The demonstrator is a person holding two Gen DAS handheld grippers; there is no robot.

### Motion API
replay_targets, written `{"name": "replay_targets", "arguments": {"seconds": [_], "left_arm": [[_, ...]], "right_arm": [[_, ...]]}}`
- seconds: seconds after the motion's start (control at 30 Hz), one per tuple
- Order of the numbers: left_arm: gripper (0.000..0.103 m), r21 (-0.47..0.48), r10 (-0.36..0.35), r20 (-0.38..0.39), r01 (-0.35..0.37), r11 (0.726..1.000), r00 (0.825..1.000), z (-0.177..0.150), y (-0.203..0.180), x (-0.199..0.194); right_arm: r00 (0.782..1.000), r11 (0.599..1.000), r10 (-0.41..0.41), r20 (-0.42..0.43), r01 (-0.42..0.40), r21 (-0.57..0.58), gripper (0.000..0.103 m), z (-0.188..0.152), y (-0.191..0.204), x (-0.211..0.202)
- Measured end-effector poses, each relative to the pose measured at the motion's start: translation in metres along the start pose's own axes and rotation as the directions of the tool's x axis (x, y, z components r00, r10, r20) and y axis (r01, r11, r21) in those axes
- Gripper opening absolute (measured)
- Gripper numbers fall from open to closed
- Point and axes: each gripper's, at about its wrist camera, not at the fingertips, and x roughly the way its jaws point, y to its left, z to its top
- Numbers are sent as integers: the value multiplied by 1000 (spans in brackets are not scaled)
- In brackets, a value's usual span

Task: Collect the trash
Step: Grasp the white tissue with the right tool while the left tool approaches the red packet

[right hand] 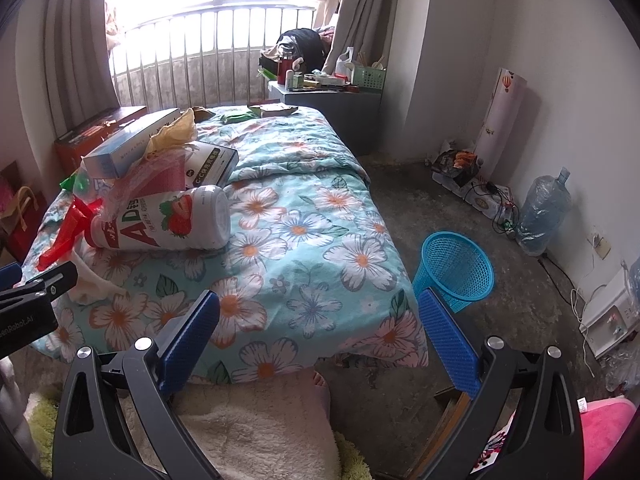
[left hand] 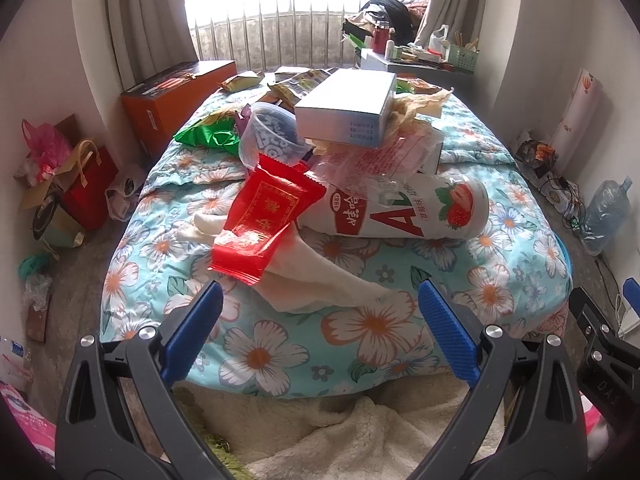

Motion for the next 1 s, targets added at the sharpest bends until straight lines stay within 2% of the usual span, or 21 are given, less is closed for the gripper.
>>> {"name": "replay_targets", "arguments": {"seconds": [0.27, 0.67, 0.9, 1.0], "left_arm": [[94, -49, 42, 43, -39, 998, 998, 19, 21, 5], [94, -84, 52, 90, -44, 995, 995, 46, 40, 13], [94, -99, 30, 129, -17, 995, 991, 61, 53, 20], [94, -115, -15, 159, 34, 993, 987, 67, 64, 23]], "right_arm": [[1000, 999, 18, -18, -19, -33, 97, 10, 12, 12], [999, 997, 6, -45, -10, -79, 97, 26, 27, 33], [999, 995, -16, -43, 11, -100, 97, 40, 30, 44], [1000, 997, 22, -14, -22, -72, 97, 49, 23, 43]]}}
